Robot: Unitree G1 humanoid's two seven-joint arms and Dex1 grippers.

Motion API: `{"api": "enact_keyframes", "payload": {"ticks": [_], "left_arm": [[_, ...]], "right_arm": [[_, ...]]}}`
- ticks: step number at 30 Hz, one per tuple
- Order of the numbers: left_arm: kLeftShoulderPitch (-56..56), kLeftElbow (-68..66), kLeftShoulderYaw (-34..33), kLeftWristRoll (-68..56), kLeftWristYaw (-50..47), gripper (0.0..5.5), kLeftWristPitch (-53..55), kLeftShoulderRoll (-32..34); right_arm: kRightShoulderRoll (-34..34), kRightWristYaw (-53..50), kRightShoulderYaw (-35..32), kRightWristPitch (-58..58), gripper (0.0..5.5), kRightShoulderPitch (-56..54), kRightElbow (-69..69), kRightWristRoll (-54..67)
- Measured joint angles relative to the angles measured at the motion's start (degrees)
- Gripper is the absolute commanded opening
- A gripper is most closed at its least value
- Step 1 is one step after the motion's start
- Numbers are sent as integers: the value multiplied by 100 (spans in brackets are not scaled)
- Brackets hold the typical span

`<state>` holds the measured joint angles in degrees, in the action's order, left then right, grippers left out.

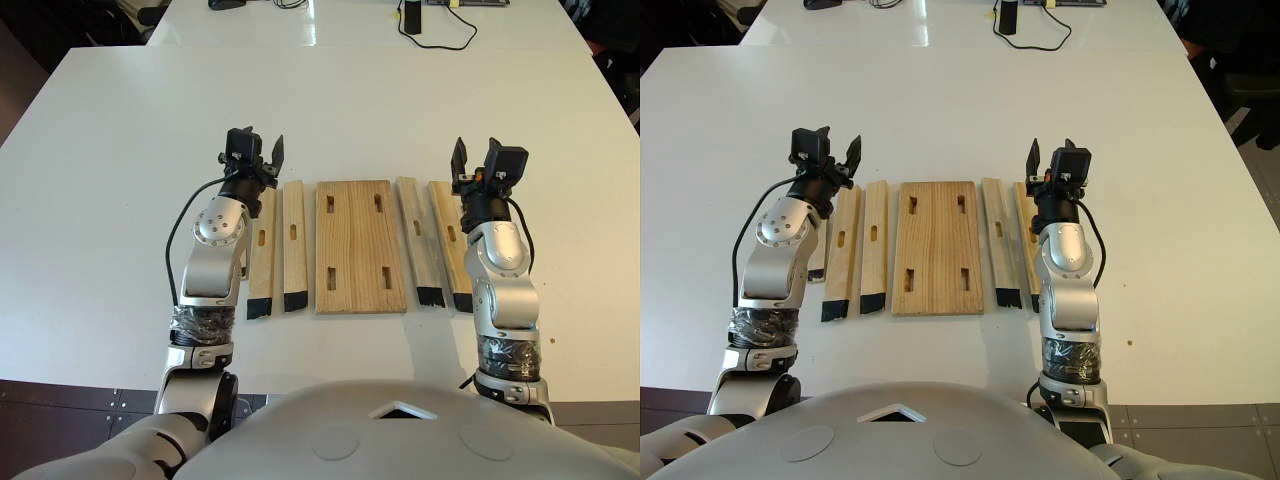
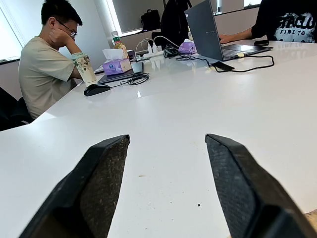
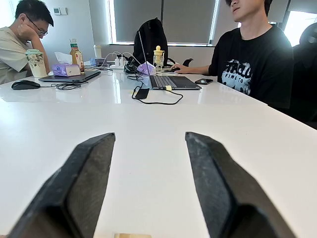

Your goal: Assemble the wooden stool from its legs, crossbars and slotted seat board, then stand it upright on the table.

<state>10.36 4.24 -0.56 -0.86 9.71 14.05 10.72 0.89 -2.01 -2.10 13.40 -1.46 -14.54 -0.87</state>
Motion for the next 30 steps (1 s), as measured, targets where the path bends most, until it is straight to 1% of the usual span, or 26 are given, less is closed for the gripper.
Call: {"api": "enact_keyframes", "payload": {"ticks": [12,17,20,24,30], "left_arm": [[78,-140,3,0,-12,284,-25,-4],[120,-245,-136,-16,-104,284,-104,-26],[190,-569,-242,-19,-53,284,-291,76],[288,-881,-397,-21,37,284,-415,301],[272,-853,-333,-12,-4,284,-452,171]], "right_arm": [[-36,-7,22,-2,261,-39,107,-30],[-12,108,222,-1,261,-39,128,-61],[-22,140,310,-10,261,-45,160,-85],[-1,125,236,-11,261,-120,223,-116],[26,107,160,-33,261,-227,324,-124]]}}
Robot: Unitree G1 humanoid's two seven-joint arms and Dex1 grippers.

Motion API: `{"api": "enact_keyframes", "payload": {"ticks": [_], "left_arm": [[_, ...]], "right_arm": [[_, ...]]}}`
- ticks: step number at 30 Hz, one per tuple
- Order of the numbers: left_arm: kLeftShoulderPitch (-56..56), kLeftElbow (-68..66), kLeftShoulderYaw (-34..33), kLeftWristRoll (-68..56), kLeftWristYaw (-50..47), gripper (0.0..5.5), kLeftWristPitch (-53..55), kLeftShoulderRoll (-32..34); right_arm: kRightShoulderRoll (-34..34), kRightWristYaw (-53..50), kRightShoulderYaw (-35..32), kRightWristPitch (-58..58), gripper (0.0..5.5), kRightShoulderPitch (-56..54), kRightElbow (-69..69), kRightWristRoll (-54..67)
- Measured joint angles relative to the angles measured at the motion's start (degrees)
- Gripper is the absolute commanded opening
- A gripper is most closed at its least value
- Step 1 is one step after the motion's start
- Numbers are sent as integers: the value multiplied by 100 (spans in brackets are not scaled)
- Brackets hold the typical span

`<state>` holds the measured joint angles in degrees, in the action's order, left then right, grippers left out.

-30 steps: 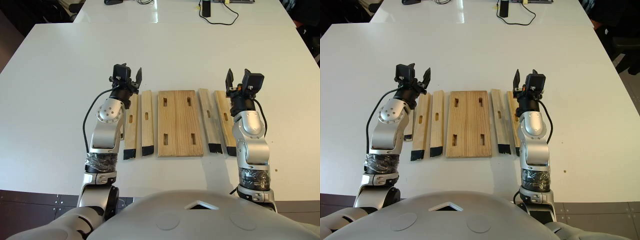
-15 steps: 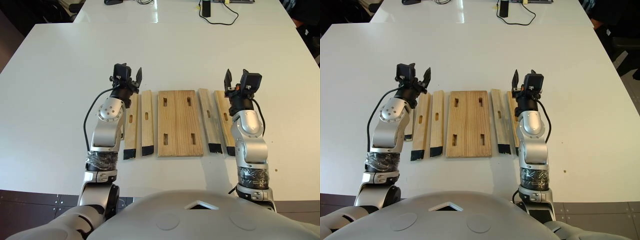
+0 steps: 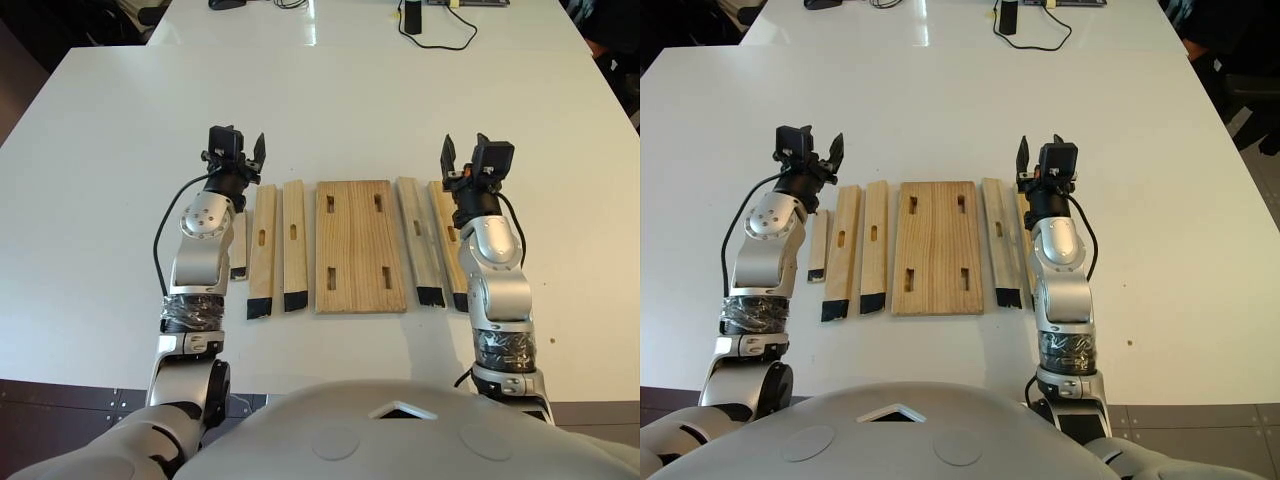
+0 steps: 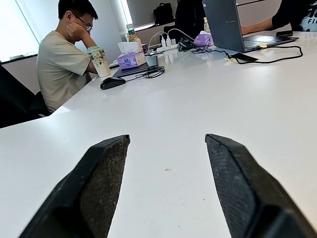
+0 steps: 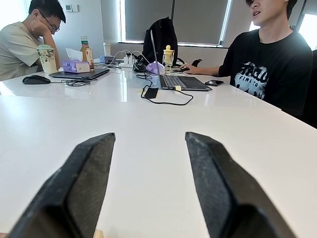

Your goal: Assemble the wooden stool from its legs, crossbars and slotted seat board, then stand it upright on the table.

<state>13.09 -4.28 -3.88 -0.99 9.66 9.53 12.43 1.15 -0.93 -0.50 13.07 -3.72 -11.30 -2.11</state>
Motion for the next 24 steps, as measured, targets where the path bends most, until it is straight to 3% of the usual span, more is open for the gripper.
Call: {"api": "enact_keyframes", "payload": {"ticks": [24], "left_arm": [[-334,843,111,15,-46,284,566,-7]], "right_arm": [[-29,-66,19,-30,261,-74,78,-22]]}}
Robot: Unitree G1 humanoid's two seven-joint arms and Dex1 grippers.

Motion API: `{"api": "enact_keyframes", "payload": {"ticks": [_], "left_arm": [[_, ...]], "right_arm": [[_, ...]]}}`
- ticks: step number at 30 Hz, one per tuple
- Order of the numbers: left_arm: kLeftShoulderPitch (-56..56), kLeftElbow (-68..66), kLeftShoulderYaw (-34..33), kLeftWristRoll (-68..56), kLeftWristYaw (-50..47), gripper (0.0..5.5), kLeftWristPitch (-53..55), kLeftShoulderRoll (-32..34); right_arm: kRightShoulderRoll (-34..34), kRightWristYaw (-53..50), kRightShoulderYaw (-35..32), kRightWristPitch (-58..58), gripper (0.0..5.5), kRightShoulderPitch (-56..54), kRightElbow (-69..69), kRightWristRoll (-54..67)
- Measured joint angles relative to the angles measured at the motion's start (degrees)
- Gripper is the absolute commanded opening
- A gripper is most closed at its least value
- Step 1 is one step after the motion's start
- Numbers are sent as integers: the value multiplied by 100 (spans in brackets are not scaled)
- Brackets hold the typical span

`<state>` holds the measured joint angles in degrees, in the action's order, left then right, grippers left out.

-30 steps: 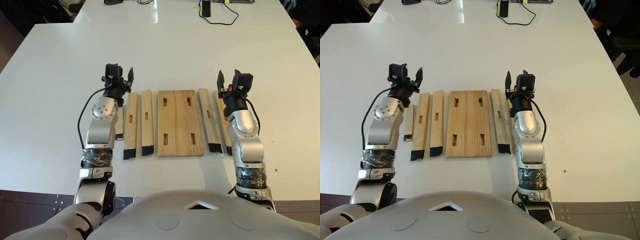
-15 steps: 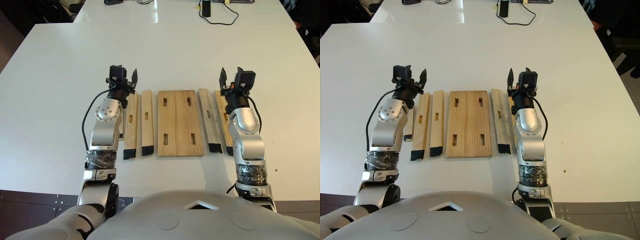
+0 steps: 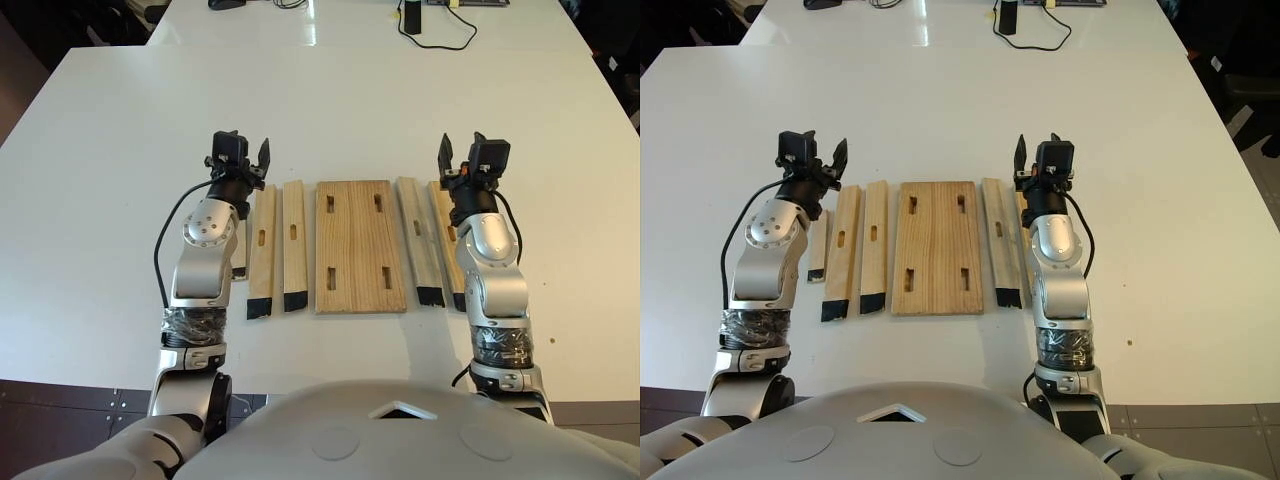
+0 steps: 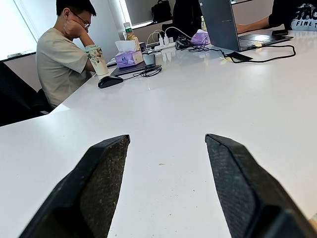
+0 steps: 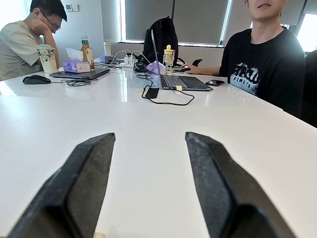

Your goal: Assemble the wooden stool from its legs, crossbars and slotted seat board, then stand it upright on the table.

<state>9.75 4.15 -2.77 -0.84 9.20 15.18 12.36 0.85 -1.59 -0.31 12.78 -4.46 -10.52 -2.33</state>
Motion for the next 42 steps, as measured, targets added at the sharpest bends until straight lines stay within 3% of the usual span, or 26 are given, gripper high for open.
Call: {"api": "enact_keyframes", "payload": {"ticks": [7,11,15,19,21,28,42], "left_arm": [[3,150,50,3,0,284,231,18],[-147,871,-51,-123,182,284,1035,219],[-802,1951,-547,-690,1058,284,2291,1149],[-1116,2544,-897,-1061,2078,284,3536,2641],[-1102,2865,-922,-1348,2372,284,4215,3067],[-1251,3295,-731,-1976,2488,284,5618,3178],[-1901,2790,-615,-2275,2569,284,5401,3216]], "right_arm": [[-2,-38,-5,-1,261,26,-4,0],[-27,-110,-10,-7,261,150,-99,-9],[-119,-356,-133,-55,261,741,-551,-33],[-303,-672,-224,-53,261,1431,-1028,-140],[-365,-793,-231,-55,261,1540,-1216,-214],[-419,-900,-226,-58,261,1533,-1260,-243],[-397,-863,-229,-58,261,1494,-1209,-243]]}}
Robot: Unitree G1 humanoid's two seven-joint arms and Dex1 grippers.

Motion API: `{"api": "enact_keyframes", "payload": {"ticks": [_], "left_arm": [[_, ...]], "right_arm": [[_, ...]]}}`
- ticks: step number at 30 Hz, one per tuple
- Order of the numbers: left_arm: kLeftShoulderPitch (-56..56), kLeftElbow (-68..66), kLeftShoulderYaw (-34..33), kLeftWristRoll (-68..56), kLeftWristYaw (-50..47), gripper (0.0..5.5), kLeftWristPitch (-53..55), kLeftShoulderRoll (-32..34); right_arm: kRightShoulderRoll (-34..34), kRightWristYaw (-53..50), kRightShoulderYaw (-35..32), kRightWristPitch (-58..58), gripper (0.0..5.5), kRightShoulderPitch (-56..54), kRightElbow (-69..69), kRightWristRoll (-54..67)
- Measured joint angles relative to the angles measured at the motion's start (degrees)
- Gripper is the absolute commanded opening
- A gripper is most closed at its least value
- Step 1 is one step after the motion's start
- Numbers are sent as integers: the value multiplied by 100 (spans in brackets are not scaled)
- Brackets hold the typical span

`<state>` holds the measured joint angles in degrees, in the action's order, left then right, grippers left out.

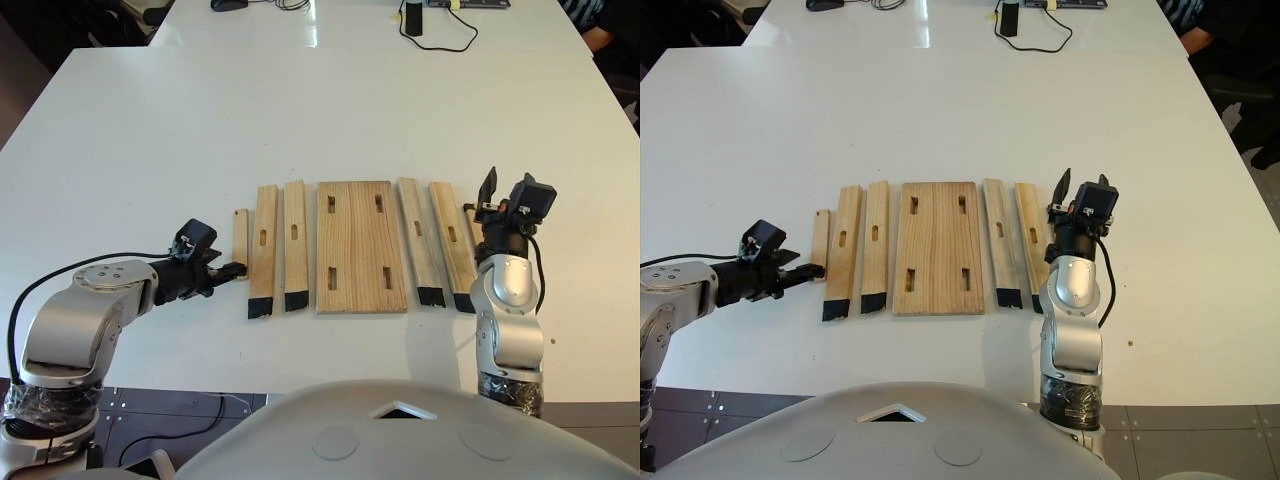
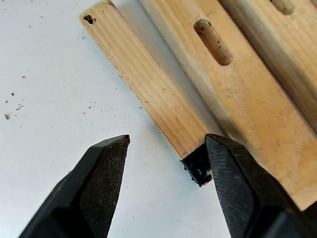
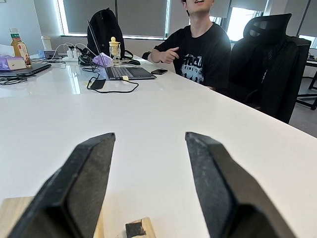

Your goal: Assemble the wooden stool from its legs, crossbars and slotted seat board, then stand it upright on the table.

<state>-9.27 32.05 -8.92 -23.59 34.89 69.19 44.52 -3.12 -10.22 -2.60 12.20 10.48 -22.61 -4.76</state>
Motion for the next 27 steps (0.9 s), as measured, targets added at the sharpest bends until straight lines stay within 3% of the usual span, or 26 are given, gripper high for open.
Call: {"api": "enact_keyframes", "payload": {"ticks": [12,19,27], "left_arm": [[647,-1663,193,444,114,284,-1335,457],[1764,-1881,141,149,9,284,-865,62],[1565,-1697,205,67,-331,284,-487,-224]], "right_arm": [[-31,-37,5,-1,261,43,-4,-1],[-32,-55,6,-7,261,25,9,0],[-3,-13,-2,-7,261,-45,85,2]]}}
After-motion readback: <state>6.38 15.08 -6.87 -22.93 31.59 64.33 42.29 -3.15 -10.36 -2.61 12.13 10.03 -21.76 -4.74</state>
